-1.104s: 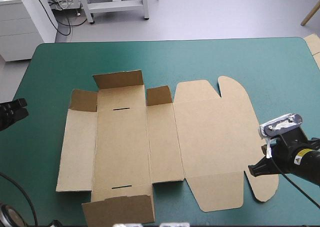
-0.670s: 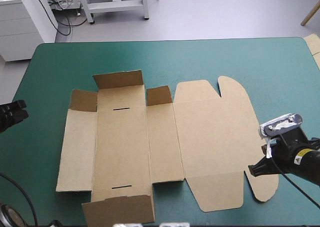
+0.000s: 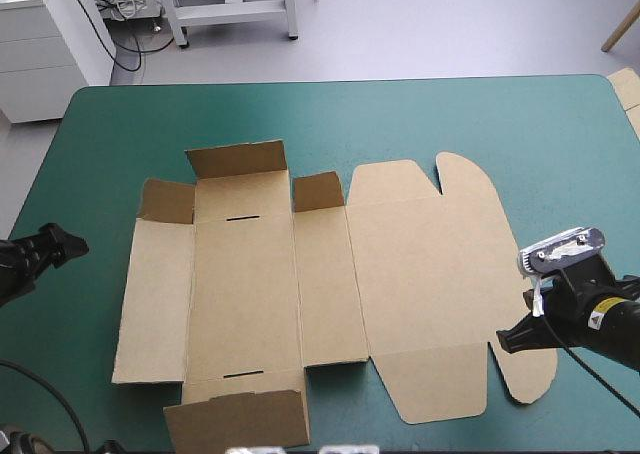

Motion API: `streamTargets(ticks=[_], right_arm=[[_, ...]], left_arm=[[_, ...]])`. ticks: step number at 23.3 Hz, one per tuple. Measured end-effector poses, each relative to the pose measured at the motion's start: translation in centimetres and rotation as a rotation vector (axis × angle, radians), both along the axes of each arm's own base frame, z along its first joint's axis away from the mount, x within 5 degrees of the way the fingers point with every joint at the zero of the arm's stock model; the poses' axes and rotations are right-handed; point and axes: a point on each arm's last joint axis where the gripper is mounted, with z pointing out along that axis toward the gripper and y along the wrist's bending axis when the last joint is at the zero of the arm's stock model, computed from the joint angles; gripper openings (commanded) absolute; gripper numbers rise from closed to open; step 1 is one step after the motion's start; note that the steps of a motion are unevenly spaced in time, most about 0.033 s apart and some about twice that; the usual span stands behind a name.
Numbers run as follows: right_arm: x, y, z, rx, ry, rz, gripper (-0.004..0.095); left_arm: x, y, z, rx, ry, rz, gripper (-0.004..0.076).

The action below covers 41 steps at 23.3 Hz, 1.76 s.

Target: Fold the box

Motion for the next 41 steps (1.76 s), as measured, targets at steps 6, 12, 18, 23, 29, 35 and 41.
streamTargets(ticks=[6, 12, 18, 23, 29, 35, 41], right_arm=[[0.0, 0.0, 0.0, 0.000, 0.000, 0.000, -0.0021], [0.0, 0.0, 0.0, -0.001, 0.000, 0.002, -0.0021], [0.0, 0.0, 0.0, -0.006, -0.004, 0.008, -0.0021], [0.0, 0.0, 0.0, -0.009, -0.008, 0.013, -0.0021], [0.0, 0.1, 0.0, -0.008, -0.003, 0.021, -0.0021], [0.0, 0.1, 0.0, -0.010, -0.004, 0.027, -0.0021], [0.0, 0.1, 0.0, -0.011, -0.004, 0.027, -0.0021]], left_arm=[[-1.0, -0.9, -4.3, -0.078, 0.107, -0.030, 0.0732], [-1.5, -1.2, -6.1, -0.087, 0.145, -0.049, 0.0732], [-1.9, -2.5, -8.2, -0.112, 0.182, -0.119, 0.0732], [-2.0, -2.9, -9.1, -0.123, 0.182, -0.145, 0.0732], [-0.7, -3.4, -11.5, -0.160, 0.235, -0.204, 0.0732], [0.8, -5.4, -12.5, -0.211, 0.293, -0.374, 0.0730], [1.1, -7.0, -12.5, -0.237, 0.305, -0.457, 0.0729]])
